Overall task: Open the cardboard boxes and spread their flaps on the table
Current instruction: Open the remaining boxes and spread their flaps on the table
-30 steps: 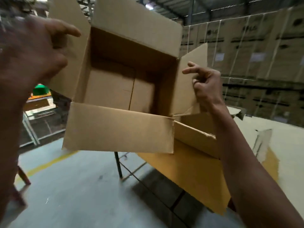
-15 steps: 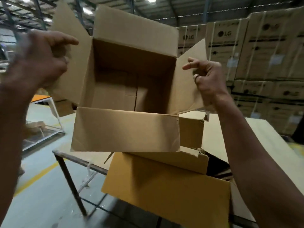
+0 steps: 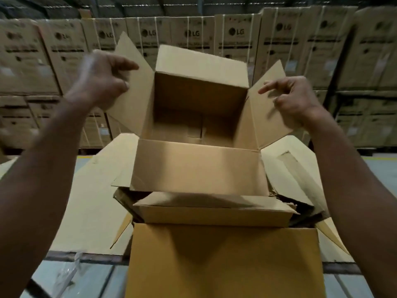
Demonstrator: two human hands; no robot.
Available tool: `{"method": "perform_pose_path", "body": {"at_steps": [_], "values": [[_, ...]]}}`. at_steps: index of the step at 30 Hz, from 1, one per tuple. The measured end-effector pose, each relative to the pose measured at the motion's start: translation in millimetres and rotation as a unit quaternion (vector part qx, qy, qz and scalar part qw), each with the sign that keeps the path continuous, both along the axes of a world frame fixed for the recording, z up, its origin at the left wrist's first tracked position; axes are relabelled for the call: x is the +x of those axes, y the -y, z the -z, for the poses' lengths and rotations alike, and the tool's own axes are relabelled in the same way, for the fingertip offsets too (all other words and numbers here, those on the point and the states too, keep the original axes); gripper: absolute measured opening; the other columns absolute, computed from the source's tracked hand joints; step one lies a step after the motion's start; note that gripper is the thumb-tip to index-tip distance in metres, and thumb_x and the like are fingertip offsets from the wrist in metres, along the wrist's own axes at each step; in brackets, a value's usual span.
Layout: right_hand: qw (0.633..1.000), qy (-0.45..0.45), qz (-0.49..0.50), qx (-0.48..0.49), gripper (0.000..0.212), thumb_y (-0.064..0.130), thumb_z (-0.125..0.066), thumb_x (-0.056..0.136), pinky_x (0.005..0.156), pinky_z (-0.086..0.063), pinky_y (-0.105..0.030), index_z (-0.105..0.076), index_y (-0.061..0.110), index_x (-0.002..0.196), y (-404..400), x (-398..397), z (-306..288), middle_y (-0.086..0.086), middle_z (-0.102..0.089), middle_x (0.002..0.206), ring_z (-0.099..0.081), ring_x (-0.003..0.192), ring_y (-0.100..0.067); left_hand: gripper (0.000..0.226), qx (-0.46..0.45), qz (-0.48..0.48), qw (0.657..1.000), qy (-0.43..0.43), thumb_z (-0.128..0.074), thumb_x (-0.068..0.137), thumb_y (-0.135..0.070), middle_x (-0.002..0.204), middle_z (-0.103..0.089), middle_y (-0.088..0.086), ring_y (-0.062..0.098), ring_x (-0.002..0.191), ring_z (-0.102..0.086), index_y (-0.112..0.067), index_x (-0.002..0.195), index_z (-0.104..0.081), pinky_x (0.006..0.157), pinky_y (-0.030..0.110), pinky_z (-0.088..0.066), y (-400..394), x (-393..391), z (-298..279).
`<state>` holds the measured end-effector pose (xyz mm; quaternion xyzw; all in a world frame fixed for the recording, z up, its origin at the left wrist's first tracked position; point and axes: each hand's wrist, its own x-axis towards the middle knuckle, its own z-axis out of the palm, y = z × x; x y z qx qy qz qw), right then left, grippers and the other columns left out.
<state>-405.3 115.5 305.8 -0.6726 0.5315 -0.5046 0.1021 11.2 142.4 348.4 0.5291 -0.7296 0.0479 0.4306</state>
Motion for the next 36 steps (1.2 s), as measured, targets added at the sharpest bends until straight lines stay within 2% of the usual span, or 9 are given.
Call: {"method": "perform_pose_path", "body": {"at_steps": [2,5,8,12,15,19,24,30,36], "values": [[0.999,-0.003,0.023,0.039,0.056,-0.015,-0.048,0.086,0.078,-0.047,-0.019,-0.076,0.03,0.104,1,2,3,0.0,-0.063,0.13,-0.056,0.116,-0.012,0.048,0.042,0.032,0.998,-0.021,-0.066,0.092,-0.001,0.132,-0.061,0.001,0.008,0.115,-0.056,-0.021,0.136,-0.062,0.082,0.022,-0.05,27,2,9],[0.993,-0.024,0.062,0.094,0.055,-0.015,-0.048,0.085,0.066,-0.046,-0.021,-0.076,0.027,0.103,7,4,8,0.0,-0.062,0.123,-0.059,0.096,-0.013,0.049,0.117,0.074,0.989,-0.044,-0.066,0.091,0.001,0.133,-0.061,0.002,0.009,0.112,-0.058,-0.022,0.135,-0.062,0.073,0.02,-0.049,61,4,24],[0.983,-0.041,0.091,0.153,0.048,-0.014,-0.049,0.088,0.075,-0.043,-0.027,-0.075,0.022,0.106,16,10,15,0.005,-0.055,0.116,-0.05,0.106,-0.018,0.05,0.185,0.091,0.975,-0.077,-0.065,0.091,0.003,0.137,-0.061,0.0,0.014,0.117,-0.06,-0.021,0.135,-0.063,0.081,0.025,-0.053,88,6,46],[0.974,-0.054,0.087,0.201,0.046,-0.015,-0.049,0.089,0.067,-0.037,-0.02,-0.075,0.018,0.108,32,16,34,0.02,-0.051,0.093,-0.048,0.103,-0.013,0.049,0.228,0.094,0.966,-0.074,-0.063,0.091,0.006,0.136,-0.062,0.004,0.019,0.125,-0.058,-0.016,0.135,-0.063,0.099,0.036,-0.052,111,1,87],[0.97,-0.062,0.079,0.22,0.043,-0.014,-0.048,0.091,0.081,-0.039,-0.029,-0.075,0.016,0.104,46,16,54,0.018,-0.053,0.094,-0.05,0.093,-0.007,0.049,0.25,0.08,0.962,-0.069,-0.064,0.089,0.009,0.134,-0.064,0.005,0.021,0.126,-0.058,-0.013,0.133,-0.065,0.105,0.038,-0.048,124,-5,119],[0.961,-0.103,0.053,0.249,0.041,-0.014,-0.05,0.09,0.096,-0.04,-0.036,-0.076,0.016,0.102,65,13,90,0.022,-0.056,0.094,-0.048,0.11,-0.01,0.052,0.288,0.061,0.954,-0.058,-0.059,0.089,0.012,0.136,-0.063,0.001,0.021,0.128,-0.055,-0.014,0.133,-0.065,0.102,0.039,-0.047,136,-17,161],[0.946,-0.159,0.046,0.278,0.049,-0.015,-0.05,0.086,0.091,-0.04,-0.03,-0.079,0.023,0.097,92,8,136,0.007,-0.066,0.115,-0.052,0.113,-0.013,0.05,0.308,0.045,0.949,-0.045,-0.055,0.091,0.014,0.136,-0.064,0.003,0.023,0.132,-0.055,-0.013,0.131,-0.067,0.108,0.042,-0.047,148,-30,203],[0.933,-0.185,0.012,0.31,0.043,-0.01,-0.057,0.088,0.099,-0.047,-0.033,-0.075,0.028,0.085,110,1,180,0.0,-0.07,0.119,-0.061,0.118,-0.017,0.052,0.346,0.051,0.937,0.013,-0.047,0.091,0.013,0.13,-0.065,-0.002,0.029,0.115,-0.066,-0.016,0.129,-0.068,0.084,0.035,-0.059,158,-36,238],[0.92,-0.228,0.005,0.32,0.041,-0.012,-0.057,0.087,0.094,-0.049,-0.027,-0.075,0.025,0.084,113,-7,208,-0.003,-0.071,0.114,-0.063,0.113,-0.018,0.049,0.362,0.053,0.928,0.065,-0.046,0.093,0.01,0.133,-0.065,0.001,0.019,0.117,-0.064,-0.016,0.129,-0.068,0.084,0.023,-0.054,161,-49,264]]}}
